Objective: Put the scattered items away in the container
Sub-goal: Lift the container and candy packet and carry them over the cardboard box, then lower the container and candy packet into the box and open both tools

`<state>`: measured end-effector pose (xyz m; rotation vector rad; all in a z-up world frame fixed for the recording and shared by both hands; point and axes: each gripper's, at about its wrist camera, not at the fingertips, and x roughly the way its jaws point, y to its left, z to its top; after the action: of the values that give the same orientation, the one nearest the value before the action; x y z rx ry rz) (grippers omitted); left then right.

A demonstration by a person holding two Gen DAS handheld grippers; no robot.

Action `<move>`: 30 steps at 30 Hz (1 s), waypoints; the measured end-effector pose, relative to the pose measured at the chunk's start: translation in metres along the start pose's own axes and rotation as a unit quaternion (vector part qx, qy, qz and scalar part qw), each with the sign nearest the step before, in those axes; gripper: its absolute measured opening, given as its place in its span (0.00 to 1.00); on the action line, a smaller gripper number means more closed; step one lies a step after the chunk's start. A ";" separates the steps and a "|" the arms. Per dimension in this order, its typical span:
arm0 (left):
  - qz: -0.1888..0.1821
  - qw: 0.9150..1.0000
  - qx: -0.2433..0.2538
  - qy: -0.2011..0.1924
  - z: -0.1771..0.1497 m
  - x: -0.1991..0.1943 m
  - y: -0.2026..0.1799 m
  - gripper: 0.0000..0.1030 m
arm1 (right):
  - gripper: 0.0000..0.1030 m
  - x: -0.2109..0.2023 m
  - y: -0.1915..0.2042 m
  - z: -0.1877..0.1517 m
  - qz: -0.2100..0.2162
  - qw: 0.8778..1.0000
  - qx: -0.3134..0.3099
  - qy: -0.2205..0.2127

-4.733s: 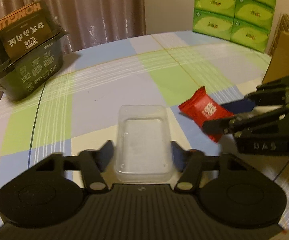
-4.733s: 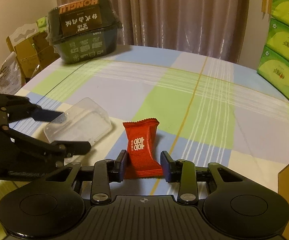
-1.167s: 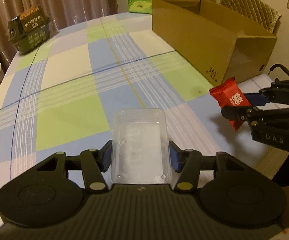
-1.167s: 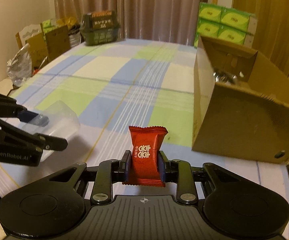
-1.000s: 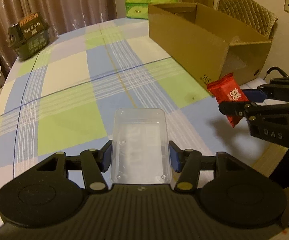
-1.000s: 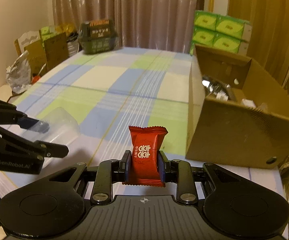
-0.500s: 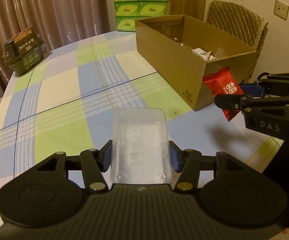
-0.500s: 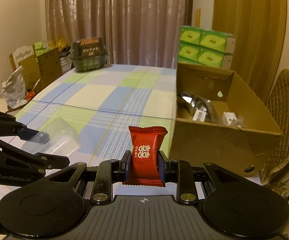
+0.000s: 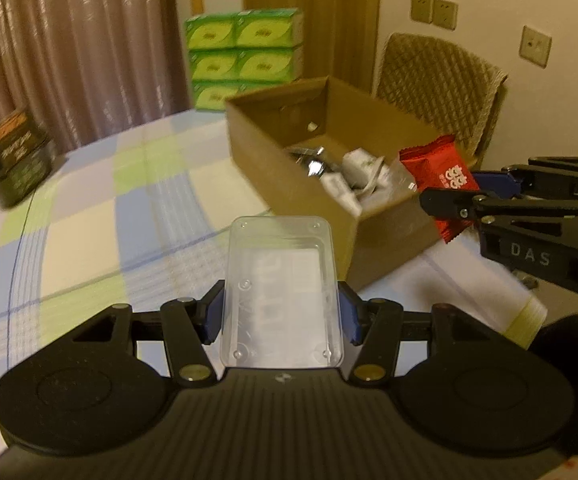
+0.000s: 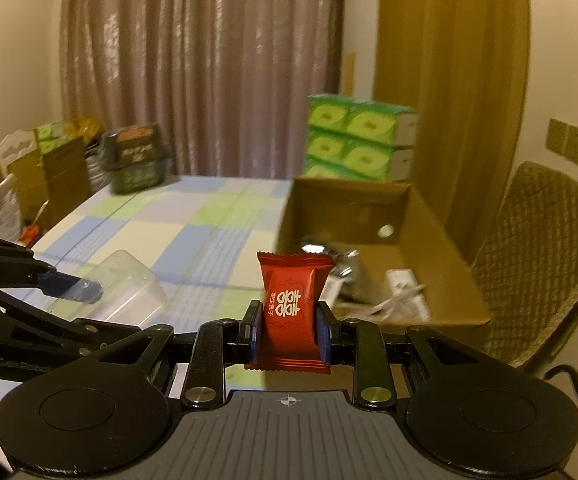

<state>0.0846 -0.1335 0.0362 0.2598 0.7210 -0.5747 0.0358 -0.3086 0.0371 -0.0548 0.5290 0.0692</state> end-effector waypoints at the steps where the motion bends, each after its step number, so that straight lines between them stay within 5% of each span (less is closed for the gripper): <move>1: -0.004 1.000 0.002 -0.004 0.007 0.002 -0.003 0.50 | 0.24 0.001 -0.005 0.002 -0.005 1.000 0.001 -0.001; 13: -0.039 0.999 0.001 -0.029 0.067 0.038 -0.029 0.50 | 0.24 0.018 -0.064 0.022 -0.036 0.999 0.013 -0.005; 30: -0.062 0.998 -0.013 -0.018 0.105 0.090 -0.035 0.50 | 0.24 0.061 -0.097 0.027 -0.033 0.999 0.031 0.021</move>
<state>0.1764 -0.2421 0.0495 0.1807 0.7132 -0.6850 0.1097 -0.4004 0.0323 -0.0137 0.5715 -0.0136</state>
